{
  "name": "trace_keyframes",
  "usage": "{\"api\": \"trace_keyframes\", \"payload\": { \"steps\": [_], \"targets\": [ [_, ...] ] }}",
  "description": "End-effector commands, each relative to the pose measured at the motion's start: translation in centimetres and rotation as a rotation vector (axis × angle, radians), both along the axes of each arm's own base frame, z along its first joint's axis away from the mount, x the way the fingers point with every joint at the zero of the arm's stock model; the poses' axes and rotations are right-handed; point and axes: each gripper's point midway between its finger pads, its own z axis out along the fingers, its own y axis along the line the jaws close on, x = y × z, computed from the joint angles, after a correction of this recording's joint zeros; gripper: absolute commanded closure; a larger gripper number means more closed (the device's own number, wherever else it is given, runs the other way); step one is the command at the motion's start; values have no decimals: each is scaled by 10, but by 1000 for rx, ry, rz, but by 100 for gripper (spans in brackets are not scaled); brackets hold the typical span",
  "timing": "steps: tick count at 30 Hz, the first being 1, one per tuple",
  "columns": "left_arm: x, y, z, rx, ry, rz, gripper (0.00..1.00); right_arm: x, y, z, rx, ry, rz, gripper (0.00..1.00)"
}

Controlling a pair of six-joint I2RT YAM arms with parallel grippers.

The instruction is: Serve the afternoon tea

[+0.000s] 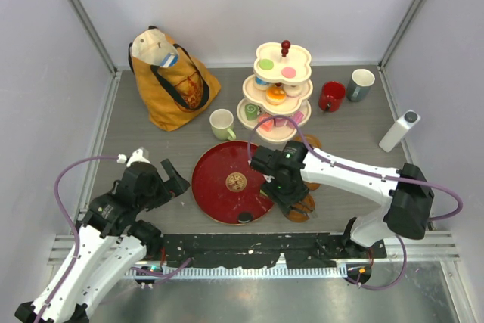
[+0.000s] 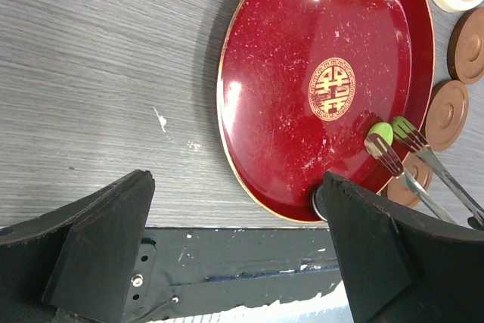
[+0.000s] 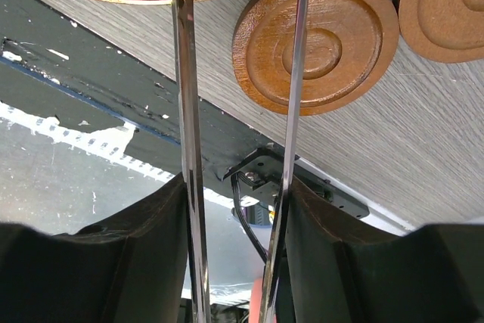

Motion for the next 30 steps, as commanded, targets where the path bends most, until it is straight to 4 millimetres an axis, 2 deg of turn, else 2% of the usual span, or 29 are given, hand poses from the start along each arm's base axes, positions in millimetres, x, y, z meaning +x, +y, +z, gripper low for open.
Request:
{"api": "trace_keyframes", "payload": {
  "steps": [1, 7, 19, 21, 24, 27, 30],
  "targets": [
    [8, -1, 6, -3, -36, 6, 0, 2, 4, 11, 12, -11, 13, 49],
    [7, -1, 5, -2, -35, 6, 0, 8, 0, 16, -8, -45, 11, 54],
    [8, 0, 5, 0, -31, 10, 0, 24, 22, 61, 160, -164, -13, 55],
    [7, 0, 5, 1, -30, 8, 0, 32, 26, 75, 192, -216, -26, 55],
    [8, 0, 6, -4, -36, 11, 0, 49, 38, 111, 294, -326, -51, 56],
    [7, -1, 6, -9, -39, 7, 0, 69, 47, 156, 423, -449, -86, 55],
    [8, -2, 8, -16, -47, 5, 0, 85, 55, 188, 550, -537, -122, 56]
  ]
}}
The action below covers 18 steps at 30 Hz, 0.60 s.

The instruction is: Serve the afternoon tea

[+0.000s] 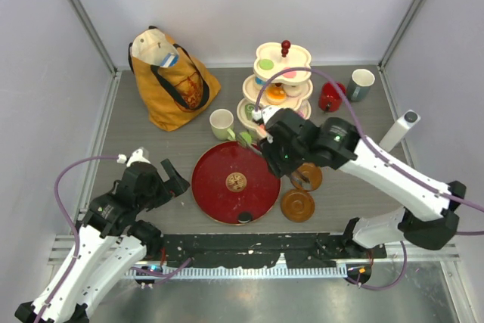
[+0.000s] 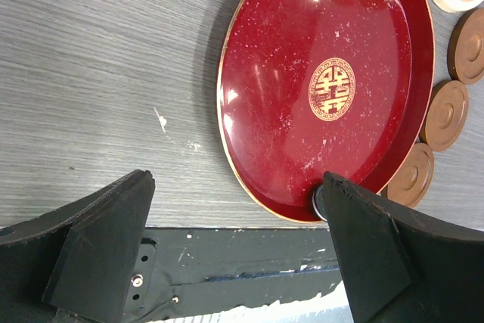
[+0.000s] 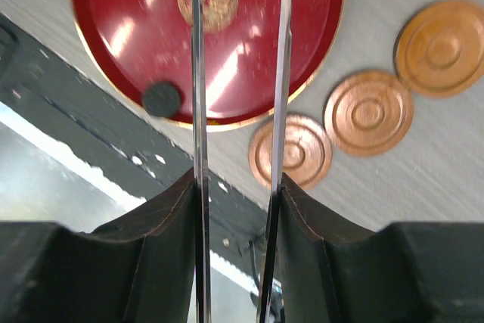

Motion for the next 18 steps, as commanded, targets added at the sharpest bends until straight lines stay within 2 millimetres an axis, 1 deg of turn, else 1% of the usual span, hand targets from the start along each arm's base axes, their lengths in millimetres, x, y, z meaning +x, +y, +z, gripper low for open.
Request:
{"api": "trace_keyframes", "payload": {
  "steps": [1, 3, 4, 5, 6, 7, 8, 9, 10, 11, 16, 18],
  "targets": [
    [8, -3, 9, -17, -48, 3, 0, 36, 10, 76, 268, -212, -84, 55],
    [8, -2, 10, -12, -50, 3, 0, 49, 9, 95, 337, -253, -100, 56],
    [8, -1, 10, -9, -52, 3, 0, 60, 2, 101, 350, -270, -135, 56],
    [8, 0, 10, -6, -48, 7, 0, 67, 2, 111, 382, -292, -145, 57],
    [7, 0, 10, -5, -48, 5, 0, 78, -7, 115, 393, -300, -178, 57],
    [8, 0, 11, -5, -51, 4, 0, 84, -10, 123, 416, -318, -194, 57],
    [8, 0, 11, -5, -51, 4, 0, 95, -21, 130, 436, -341, -239, 57],
    [9, -1, 11, -8, -57, 4, 0, 100, -26, 134, 449, -356, -258, 58],
    [8, 0, 11, -7, -57, 3, 0, 108, -35, 142, 484, -378, -295, 58],
    [9, 0, 11, -9, -60, 5, 0, 109, -41, 146, 501, -393, -307, 58],
    [10, 0, 11, -2, -56, 4, 0, 131, -71, 153, 510, -430, -406, 58],
    [10, 0, 12, -2, -59, 4, 1, 134, -71, 150, 524, -400, -386, 58]
  ]
}}
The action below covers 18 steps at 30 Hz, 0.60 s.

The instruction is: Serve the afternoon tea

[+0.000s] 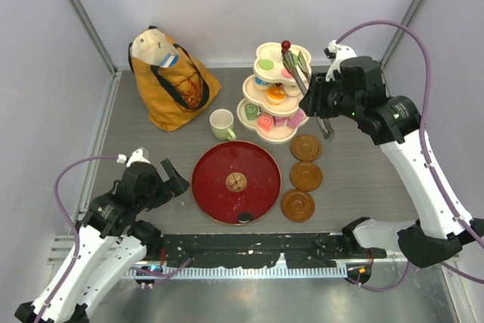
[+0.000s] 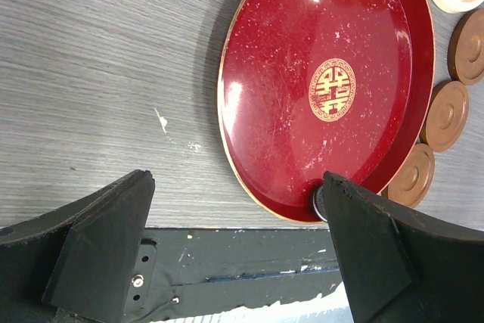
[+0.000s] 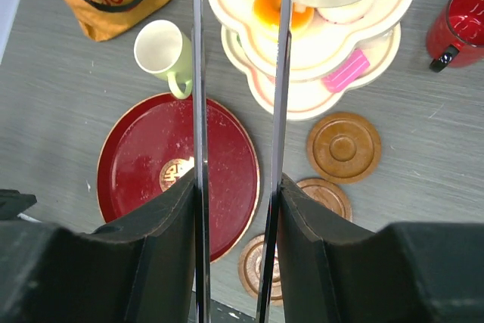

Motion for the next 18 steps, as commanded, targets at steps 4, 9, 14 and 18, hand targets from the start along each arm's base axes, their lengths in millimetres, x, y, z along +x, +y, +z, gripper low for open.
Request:
{"api": "trace_keyframes", "payload": {
  "steps": [4, 9, 14, 18],
  "targets": [
    [9, 0, 10, 0, -53, 4, 0, 20, -7, 26, 82, -73, 17, 58],
    [10, 0, 11, 2, -57, 5, 0, 37, -13, 19, 92, -46, 5, 58],
    [10, 0, 10, 1, -55, 4, 0, 51, -14, 1, 80, 1, -3, 58],
    [10, 0, 10, 2, -57, 3, 0, 63, -19, -12, 69, 28, -23, 58]
  ]
}}
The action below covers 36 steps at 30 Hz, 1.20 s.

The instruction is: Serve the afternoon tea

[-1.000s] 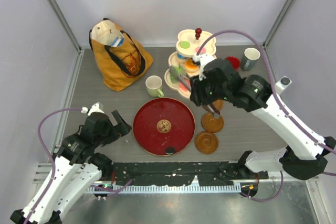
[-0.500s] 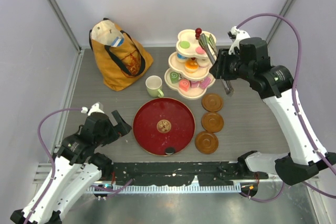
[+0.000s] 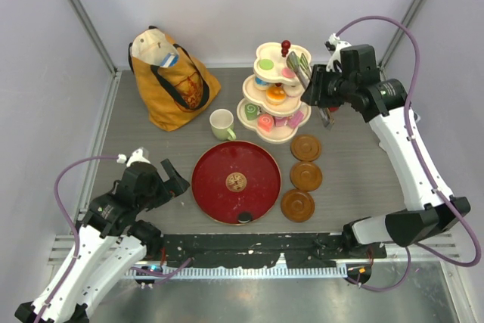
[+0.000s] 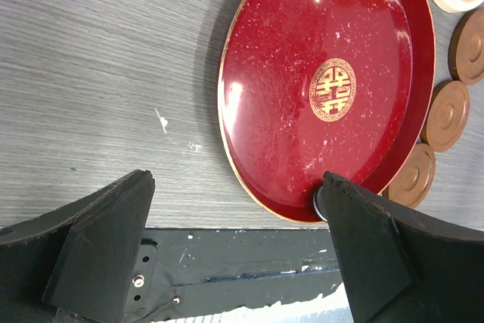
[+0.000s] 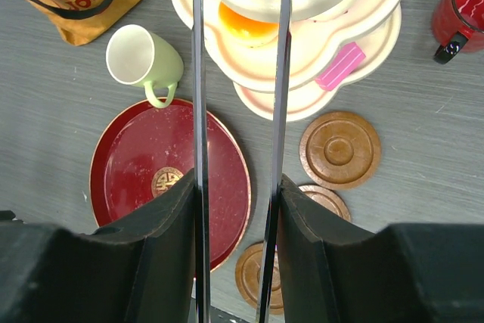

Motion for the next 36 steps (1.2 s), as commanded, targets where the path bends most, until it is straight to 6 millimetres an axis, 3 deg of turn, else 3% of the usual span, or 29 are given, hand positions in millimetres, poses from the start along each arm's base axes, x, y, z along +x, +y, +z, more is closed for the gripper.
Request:
{"api": "trace_keyframes", "payload": {
  "steps": [1, 5, 11, 22, 26, 31, 36],
  "targets": [
    [10, 0, 10, -1, -56, 5, 0, 18, 1, 15, 22, -72, 13, 57],
    [10, -1, 8, -1, -47, 3, 0, 25, -5, 1, -2, -35, -25, 54],
    [10, -1, 8, 0, -50, 5, 0, 25, -9, -4, -15, -17, -40, 48],
    [9, -1, 7, -3, -42, 5, 0, 21, -13, 15, -9, -62, -51, 41],
    [9, 0, 8, -3, -45, 7, 0, 8, -9, 37, 30, -126, -19, 41],
    [9, 0, 8, -2, -44, 9, 0, -23, -5, 65, 64, -216, 36, 41],
    [9, -1, 7, -2, -33, 10, 0, -57, 29, 65, 64, -232, 176, 41]
  ]
}}
